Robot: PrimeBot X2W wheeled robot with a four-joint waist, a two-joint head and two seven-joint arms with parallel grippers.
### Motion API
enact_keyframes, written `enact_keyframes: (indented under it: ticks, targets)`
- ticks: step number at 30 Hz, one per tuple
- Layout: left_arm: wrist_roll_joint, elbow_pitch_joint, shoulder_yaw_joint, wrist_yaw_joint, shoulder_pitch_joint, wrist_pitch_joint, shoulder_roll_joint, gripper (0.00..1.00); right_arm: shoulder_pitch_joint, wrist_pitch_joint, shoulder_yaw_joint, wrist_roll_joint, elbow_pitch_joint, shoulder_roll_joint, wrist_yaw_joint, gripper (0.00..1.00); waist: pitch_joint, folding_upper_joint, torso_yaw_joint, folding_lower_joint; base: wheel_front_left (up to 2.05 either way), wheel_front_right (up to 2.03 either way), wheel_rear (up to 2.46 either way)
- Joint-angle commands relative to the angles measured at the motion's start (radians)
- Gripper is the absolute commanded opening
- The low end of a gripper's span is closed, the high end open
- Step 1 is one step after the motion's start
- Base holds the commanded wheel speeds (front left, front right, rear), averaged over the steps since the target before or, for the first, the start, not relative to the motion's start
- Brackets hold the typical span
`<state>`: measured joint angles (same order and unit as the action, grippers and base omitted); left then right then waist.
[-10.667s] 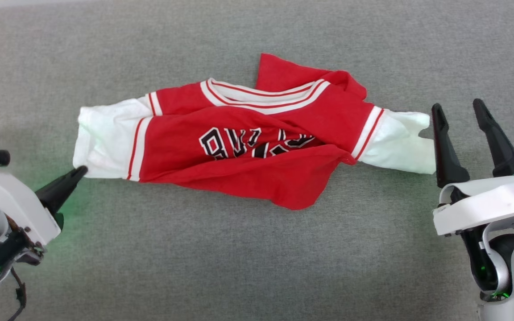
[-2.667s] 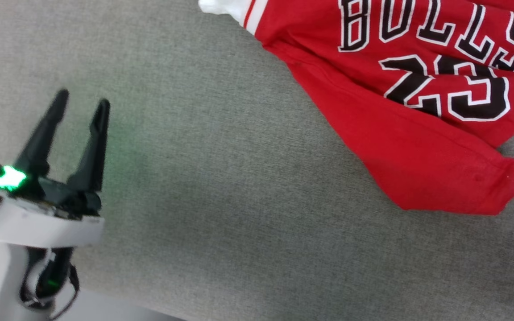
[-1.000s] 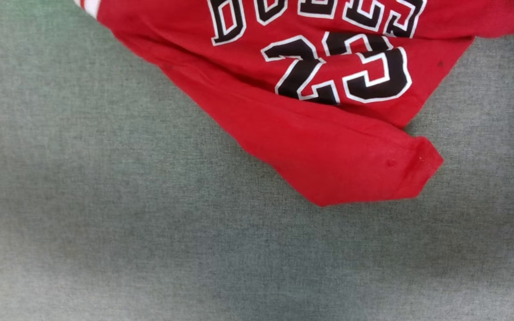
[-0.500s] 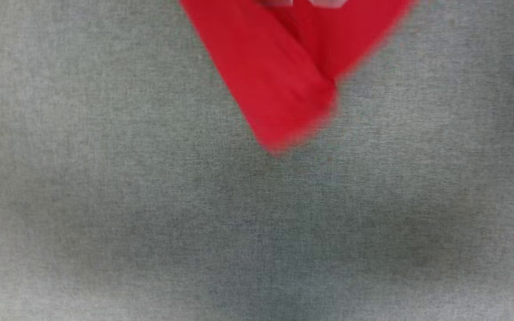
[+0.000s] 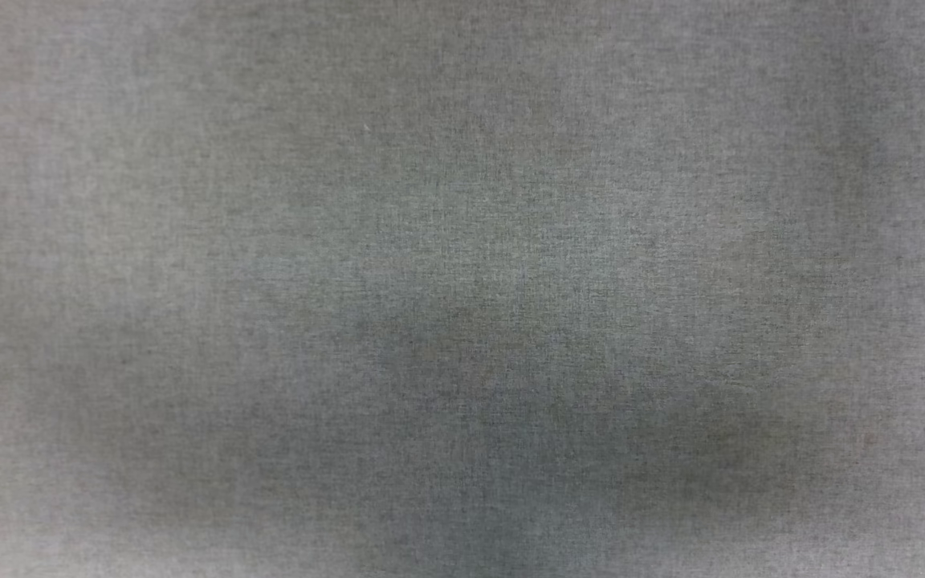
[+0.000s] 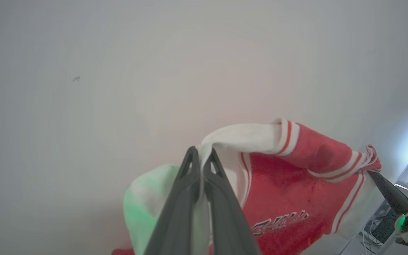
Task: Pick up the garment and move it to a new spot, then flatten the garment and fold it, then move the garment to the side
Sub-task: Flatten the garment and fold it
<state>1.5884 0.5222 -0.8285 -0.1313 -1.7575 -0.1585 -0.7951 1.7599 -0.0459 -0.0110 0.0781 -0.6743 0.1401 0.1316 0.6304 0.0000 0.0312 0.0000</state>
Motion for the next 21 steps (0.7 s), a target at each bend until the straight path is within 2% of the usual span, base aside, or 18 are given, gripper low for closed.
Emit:
enact_keyframes:
  ticks: [1, 7, 9, 12, 16, 21]
  targets:
    - [0.022, -0.012, 0.002, 0.001, 0.033, 0.001, -0.007, 0.00, -0.029, -0.008, 0.007, -0.014, -0.001, 0.014, -0.002, 0.00, -0.014, 0.0000, 0.008, 0.0000, 0.00, 0.00, 0.00]
    - [0.056, -0.160, -0.030, 0.001, 0.336, -0.029, -0.075, 0.00, -0.271, 0.023, 0.161, -0.127, 0.086, 0.083, -0.002, 0.00, -0.056, 0.0000, 0.004, 0.0000, 0.00, 0.00, 0.00]
    - [0.071, -0.205, -0.036, 0.001, 0.447, -0.044, -0.098, 0.00, -0.390, 0.059, 0.219, -0.196, 0.160, 0.102, -0.002, 0.00, -0.071, 0.0000, 0.001, 0.0000, 0.00, 0.00, 0.00]
    - [0.073, -0.268, -0.051, 0.001, 0.604, -0.069, -0.114, 0.00, -0.584, 0.126, 0.267, -0.281, 0.319, 0.162, -0.002, 0.00, -0.098, 0.0000, -0.001, 0.0000, 0.00, 0.00, 0.00]
    - [0.034, -0.359, -0.072, 0.001, 0.783, -0.091, -0.135, 0.00, -0.866, 0.232, 0.262, -0.356, 0.558, 0.222, -0.002, 0.00, -0.132, 0.0000, 0.002, 0.0000, 0.00, 0.00, 0.00]
    - [-0.012, -0.430, -0.074, 0.001, 0.966, -0.104, -0.155, 0.00, -1.166, 0.367, 0.220, -0.432, 0.808, 0.245, -0.002, 0.00, -0.184, 0.0000, 0.004, 0.0000, 0.00, 0.00, 0.00]
